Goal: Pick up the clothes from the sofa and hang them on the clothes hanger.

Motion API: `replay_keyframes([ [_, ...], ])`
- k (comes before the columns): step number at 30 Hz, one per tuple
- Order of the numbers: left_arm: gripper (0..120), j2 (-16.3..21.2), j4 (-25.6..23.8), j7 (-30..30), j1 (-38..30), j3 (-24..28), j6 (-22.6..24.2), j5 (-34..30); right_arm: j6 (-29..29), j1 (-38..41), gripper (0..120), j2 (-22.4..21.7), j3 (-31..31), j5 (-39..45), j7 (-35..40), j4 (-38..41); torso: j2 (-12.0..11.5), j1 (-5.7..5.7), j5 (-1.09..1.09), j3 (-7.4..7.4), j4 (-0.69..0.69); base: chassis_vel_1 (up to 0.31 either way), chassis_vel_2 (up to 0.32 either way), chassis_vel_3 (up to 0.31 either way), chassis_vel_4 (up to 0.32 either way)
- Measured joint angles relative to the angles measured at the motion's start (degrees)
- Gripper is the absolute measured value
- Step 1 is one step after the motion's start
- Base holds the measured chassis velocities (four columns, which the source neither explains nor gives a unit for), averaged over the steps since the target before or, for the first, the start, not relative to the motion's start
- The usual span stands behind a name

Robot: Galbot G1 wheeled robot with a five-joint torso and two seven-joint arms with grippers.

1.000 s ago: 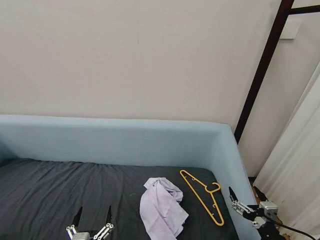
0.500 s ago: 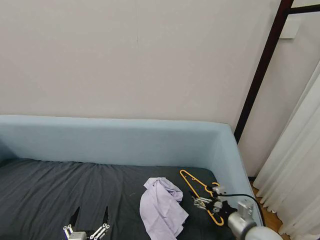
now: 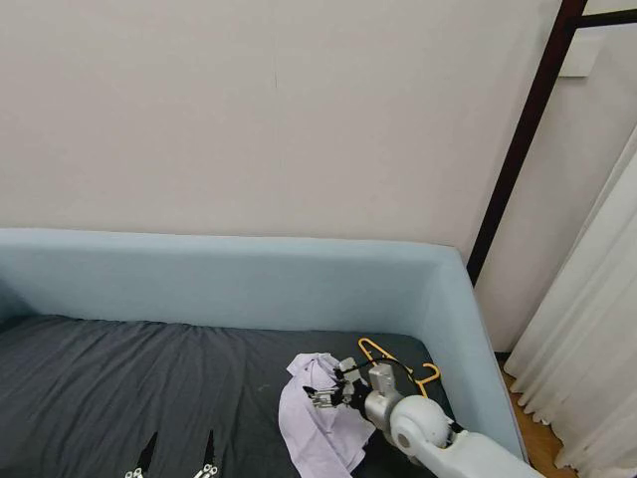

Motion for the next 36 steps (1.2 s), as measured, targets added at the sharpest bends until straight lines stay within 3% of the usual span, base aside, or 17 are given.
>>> replay_keyframes([
  [3,99,-0.67,-0.07,-0.07,-0.12,-0.27,-0.08,0.06,0.02,0.53,99,1.40,-0.47,-1.69,-0.25,-2.69,0.00,0.00,0.00,0.00,-0.02,0.000,0.000,0.000,0.000],
  [12,99,-2.54,0.53,-0.48,-0.98,0.87,-1.08,0.73,-0.44,-0.05,65,4.41,0.29,-5.76,0.61,-9.42,0.00,0.00,0.00,0.00,-0.03,0.000,0.000,0.000,0.000],
  [13,99,-2.54,0.53,-0.48,-0.98,0.87,-1.08,0.73,-0.44,-0.05,65,4.41,0.29,-5.76,0.61,-9.42,0.00,0.00,0.00,0.00,-0.03,0.000,0.000,0.000,0.000],
  [28,99,0.27,2.67,-1.53,-1.86,1.13,-3.28,-1.56,2.15,-2.51,6,4.55,2.27,-6.72,1.80,-7.56,0.00,0.00,0.00,-0.01,-0.01,0.000,0.000,0.000,0.000],
  [31,99,0.56,3.23,-1.58,-2.24,1.37,-3.58,-1.90,2.43,-2.93,0,4.06,2.28,-6.72,1.79,-6.70,0.00,-0.01,0.00,-0.01,-0.02,0.000,0.000,0.000,0.000],
  [36,99,0.27,3.79,-1.59,-2.58,1.79,-3.92,-2.12,3.07,-3.68,0,3.27,2.71,-6.64,1.70,-4.86,0.00,-0.01,0.01,0.00,-0.02,0.000,0.000,0.000,0.000],
])
